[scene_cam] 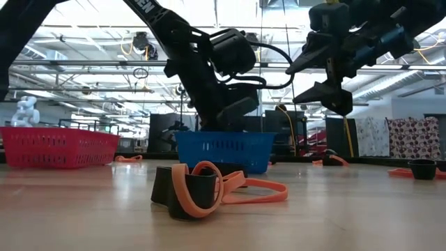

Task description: Sort rubber bands into baskets

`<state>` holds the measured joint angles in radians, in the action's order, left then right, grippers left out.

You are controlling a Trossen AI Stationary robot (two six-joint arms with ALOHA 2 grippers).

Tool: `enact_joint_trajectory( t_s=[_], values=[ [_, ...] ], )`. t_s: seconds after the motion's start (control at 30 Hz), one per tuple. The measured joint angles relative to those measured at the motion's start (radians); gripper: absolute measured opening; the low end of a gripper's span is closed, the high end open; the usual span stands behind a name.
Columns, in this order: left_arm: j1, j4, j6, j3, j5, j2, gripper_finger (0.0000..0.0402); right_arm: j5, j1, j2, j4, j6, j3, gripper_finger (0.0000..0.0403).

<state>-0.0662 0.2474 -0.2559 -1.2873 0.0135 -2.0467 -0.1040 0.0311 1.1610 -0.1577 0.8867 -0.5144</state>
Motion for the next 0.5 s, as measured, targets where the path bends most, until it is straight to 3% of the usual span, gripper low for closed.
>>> enact_joint_trajectory(
  t_s=[0.2, 0.5],
  values=[
    [0.000, -0.062, 0.000, 0.000, 0.000, 0.017, 0.0004, 0.000, 0.000, 0.000, 0.000, 0.001, 0.000, 0.0251],
    [0.000, 0.040, 0.004, -0.053, -0.015, 0.084, 0.0002, -0.002, -0.012, 0.000, -0.014, 0.018, 0.000, 0.0251]
  ],
)
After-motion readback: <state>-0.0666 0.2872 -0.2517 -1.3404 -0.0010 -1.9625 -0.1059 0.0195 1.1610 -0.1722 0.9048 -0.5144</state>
